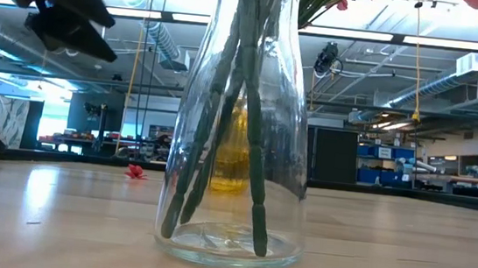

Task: Sort flowers into vase by color
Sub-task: Put the pink tulip into the green vase

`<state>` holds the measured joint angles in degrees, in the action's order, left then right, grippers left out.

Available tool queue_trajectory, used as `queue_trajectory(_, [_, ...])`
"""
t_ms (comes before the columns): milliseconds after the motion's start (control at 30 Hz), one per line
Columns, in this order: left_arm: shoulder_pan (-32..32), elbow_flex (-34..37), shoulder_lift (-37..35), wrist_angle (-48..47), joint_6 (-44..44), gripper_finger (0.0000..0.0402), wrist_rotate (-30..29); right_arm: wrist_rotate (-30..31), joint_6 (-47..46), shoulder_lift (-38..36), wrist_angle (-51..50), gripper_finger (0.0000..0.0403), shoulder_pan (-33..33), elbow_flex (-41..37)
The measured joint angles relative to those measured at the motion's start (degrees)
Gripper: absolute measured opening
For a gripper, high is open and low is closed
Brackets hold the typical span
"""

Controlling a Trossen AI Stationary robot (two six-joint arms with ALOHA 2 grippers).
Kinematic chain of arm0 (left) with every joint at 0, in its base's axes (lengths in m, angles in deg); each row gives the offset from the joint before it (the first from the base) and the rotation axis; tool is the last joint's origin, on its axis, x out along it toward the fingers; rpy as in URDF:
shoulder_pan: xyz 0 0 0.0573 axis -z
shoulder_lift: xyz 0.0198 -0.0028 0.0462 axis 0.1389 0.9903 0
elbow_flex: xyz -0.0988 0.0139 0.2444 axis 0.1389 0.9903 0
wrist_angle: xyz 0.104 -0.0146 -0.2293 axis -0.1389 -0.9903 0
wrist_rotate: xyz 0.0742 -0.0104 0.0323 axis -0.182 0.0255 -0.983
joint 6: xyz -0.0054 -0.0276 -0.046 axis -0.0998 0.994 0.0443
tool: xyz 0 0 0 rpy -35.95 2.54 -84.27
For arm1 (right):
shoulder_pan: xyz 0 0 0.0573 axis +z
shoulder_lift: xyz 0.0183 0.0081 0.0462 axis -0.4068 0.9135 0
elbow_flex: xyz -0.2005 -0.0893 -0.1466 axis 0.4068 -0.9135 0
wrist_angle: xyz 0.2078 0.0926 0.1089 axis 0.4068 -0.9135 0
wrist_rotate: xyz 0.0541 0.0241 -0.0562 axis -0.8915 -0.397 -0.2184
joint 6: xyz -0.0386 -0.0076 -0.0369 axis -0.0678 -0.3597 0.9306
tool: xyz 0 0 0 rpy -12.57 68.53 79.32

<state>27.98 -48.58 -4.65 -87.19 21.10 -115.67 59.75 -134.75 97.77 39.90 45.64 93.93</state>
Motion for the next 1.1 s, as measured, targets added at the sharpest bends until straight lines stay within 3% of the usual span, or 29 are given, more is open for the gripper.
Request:
queue_trajectory(300, [0.0,0.0,0.0,4.42,0.2,0.0335,-0.81,4.84,18.61,-11.14,-2.55,0.0006,6.55,0.0])
queue_trajectory(733, [0.0,0.0,0.0,6.93,0.38,0.0335,-0.81,6.64,27.81,-22.56,-12.04,0.0006,10.43,0.0])
queue_trajectory(1100, [0.0,0.0,0.0,6.66,-2.89,0.0335,-0.79,1.4,39.04,-32.31,-10.83,0.0005,12.42,-2.15])
